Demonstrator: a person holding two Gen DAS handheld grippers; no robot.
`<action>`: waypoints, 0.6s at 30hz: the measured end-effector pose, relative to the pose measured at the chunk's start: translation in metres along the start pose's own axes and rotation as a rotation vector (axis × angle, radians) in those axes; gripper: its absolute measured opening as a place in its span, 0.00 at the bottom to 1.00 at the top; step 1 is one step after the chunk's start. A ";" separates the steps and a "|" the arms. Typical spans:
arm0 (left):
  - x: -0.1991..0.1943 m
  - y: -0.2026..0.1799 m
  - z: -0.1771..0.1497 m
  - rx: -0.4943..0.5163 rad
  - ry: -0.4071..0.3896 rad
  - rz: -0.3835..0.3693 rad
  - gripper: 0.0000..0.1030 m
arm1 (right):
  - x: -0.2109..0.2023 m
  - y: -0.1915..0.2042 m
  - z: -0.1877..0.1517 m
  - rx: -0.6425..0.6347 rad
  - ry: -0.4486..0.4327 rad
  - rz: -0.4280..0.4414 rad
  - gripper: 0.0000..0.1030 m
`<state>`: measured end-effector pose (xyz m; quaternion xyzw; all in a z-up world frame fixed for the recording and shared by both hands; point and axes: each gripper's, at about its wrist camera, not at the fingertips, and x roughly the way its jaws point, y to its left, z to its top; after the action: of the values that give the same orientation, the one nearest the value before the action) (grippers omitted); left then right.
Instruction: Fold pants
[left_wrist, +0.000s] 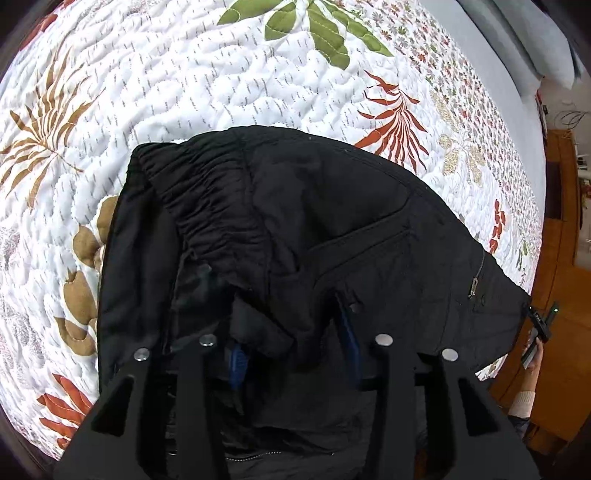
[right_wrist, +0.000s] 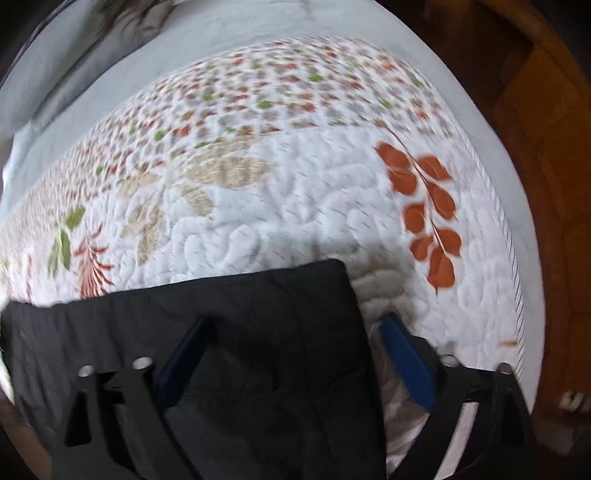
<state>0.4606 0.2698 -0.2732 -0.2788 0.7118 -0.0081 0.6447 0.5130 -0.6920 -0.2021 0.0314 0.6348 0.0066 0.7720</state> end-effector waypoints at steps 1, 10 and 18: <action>0.000 -0.002 0.000 0.005 -0.002 0.010 0.40 | -0.001 0.004 -0.001 -0.022 -0.008 -0.021 0.74; -0.002 -0.015 -0.006 0.065 -0.047 0.063 0.22 | -0.041 0.033 -0.016 -0.157 -0.130 -0.122 0.12; -0.007 -0.032 -0.015 0.120 -0.089 0.084 0.09 | -0.101 0.072 -0.034 -0.227 -0.275 -0.113 0.12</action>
<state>0.4594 0.2402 -0.2524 -0.2098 0.6916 -0.0112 0.6911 0.4626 -0.6234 -0.1058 -0.0911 0.5193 0.0302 0.8492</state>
